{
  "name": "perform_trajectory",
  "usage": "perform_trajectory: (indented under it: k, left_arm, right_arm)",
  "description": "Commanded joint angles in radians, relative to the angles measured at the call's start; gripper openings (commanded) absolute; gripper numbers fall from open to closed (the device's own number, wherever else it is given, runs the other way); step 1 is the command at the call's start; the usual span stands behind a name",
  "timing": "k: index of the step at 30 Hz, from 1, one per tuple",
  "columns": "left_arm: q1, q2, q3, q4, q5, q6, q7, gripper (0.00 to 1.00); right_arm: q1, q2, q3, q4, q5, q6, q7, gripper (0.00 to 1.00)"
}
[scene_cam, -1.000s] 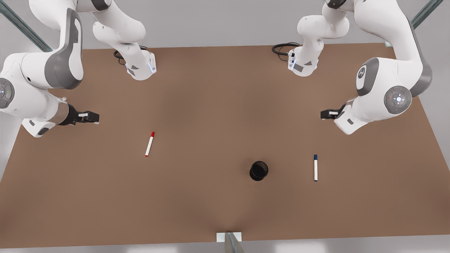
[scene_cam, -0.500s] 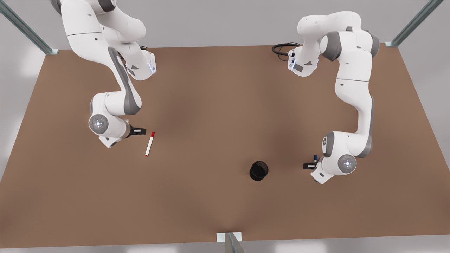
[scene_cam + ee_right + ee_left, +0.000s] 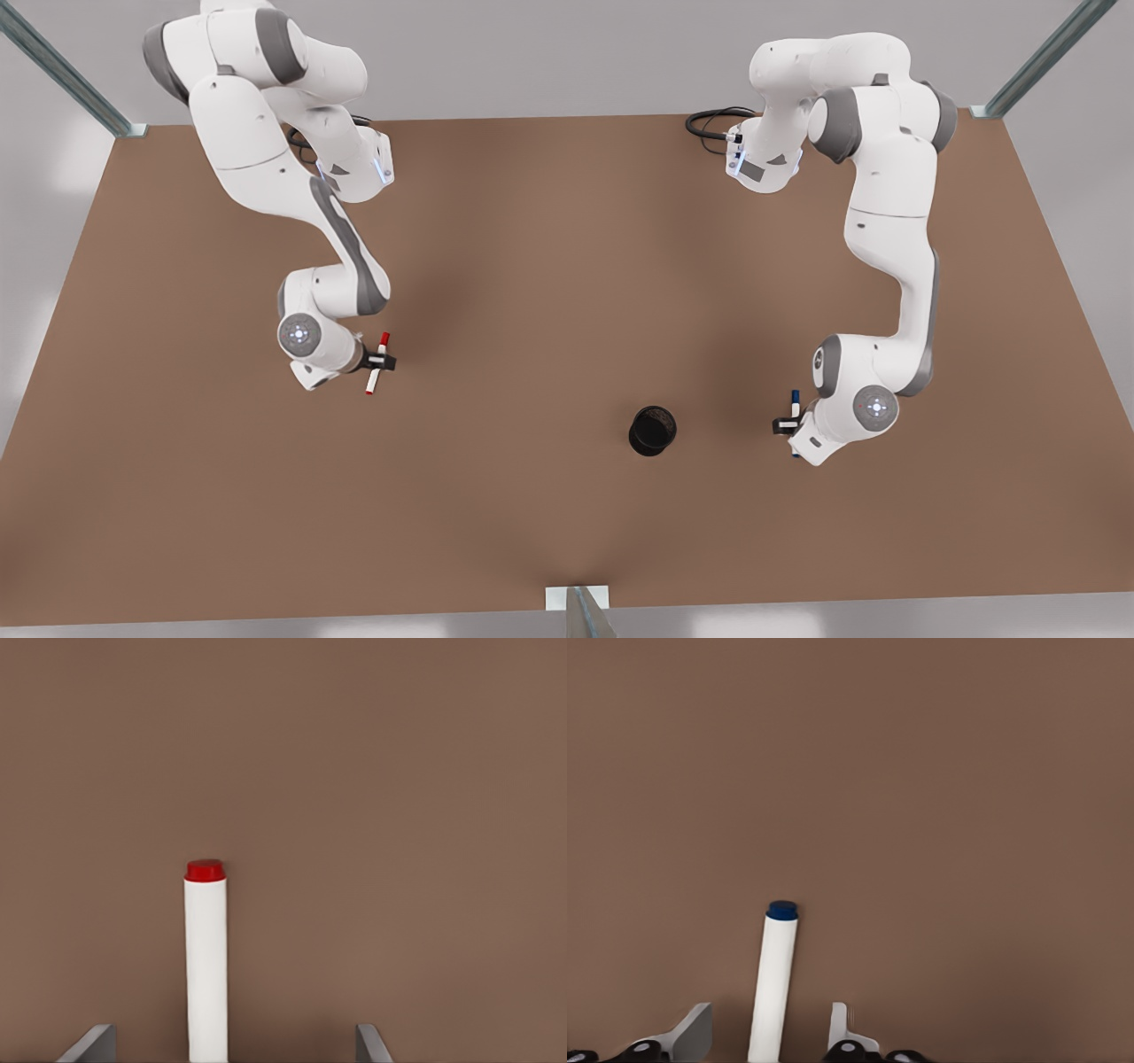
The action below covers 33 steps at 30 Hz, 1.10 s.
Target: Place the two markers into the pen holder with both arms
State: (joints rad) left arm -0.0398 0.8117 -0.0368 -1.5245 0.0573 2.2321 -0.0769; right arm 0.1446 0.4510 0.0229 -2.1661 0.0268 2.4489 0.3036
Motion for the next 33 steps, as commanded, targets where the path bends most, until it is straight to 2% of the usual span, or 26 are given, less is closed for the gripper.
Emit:
perform_trajectory:
  k: [1, 4, 12, 13, 16, 17, 19, 23, 27, 33]
  left_arm:
    - [0.0, 0.0, 0.0, 0.0, -0.001, 0.018, 0.052, 0.62]
    - [0.0, -0.005, 0.0, 0.001, -0.002, 0.018, 0.052, 0.48]
    - [0.0, -0.003, 0.0, -0.003, -0.005, 0.009, 0.055, 0.48]
    - [0.0, -0.006, 0.0, -0.014, -0.005, 0.008, 0.055, 0.48]
    - [0.0, -0.003, 0.0, -0.016, -0.005, 0.008, 0.054, 0.48]
    - [0.0, -0.003, 0.0, -0.016, -0.005, 0.008, 0.054, 0.48]
    - [0.0, -0.002, 0.0, -0.014, -0.005, 0.011, 0.054, 0.45]
    - [0.0, -0.003, 0.0, -0.013, -0.011, 0.009, 0.052, 0.31]
    - [-0.002, -0.005, 0.0, -0.011, -0.013, 0.009, 0.011, 0.27]
    - [-0.012, -0.023, 0.0, -0.009, -0.056, 0.008, -0.095, 0.25]
  right_arm:
    - [0.0, 0.005, 0.0, 0.002, -0.002, 0.048, 0.098, 1.0]
    - [0.01, 0.015, 0.0, 0.014, -0.001, 0.048, 0.098, 1.0]
    - [0.01, 0.034, 0.0, 0.023, -0.002, 0.048, 0.097, 0.99]
    - [0.01, 0.034, 0.0, 0.023, -0.002, 0.048, 0.097, 0.95]
    - [0.01, 0.034, 0.0, 0.023, -0.004, 0.047, 0.095, 0.71]
    - [0.01, 0.034, 0.0, 0.023, -0.004, 0.047, 0.089, 0.66]
    - [0.01, 0.034, 0.0, 0.025, -0.004, 0.044, 0.089, 0.62]
    - [0.01, 0.035, 0.0, 0.031, -0.002, 0.036, 0.084, 0.52]
    - [0.01, 0.035, 0.0, 0.031, -0.002, 0.035, 0.084, 0.38]
    - [0.01, 0.046, 0.0, 0.04, -0.002, 0.033, 0.084, 0.38]
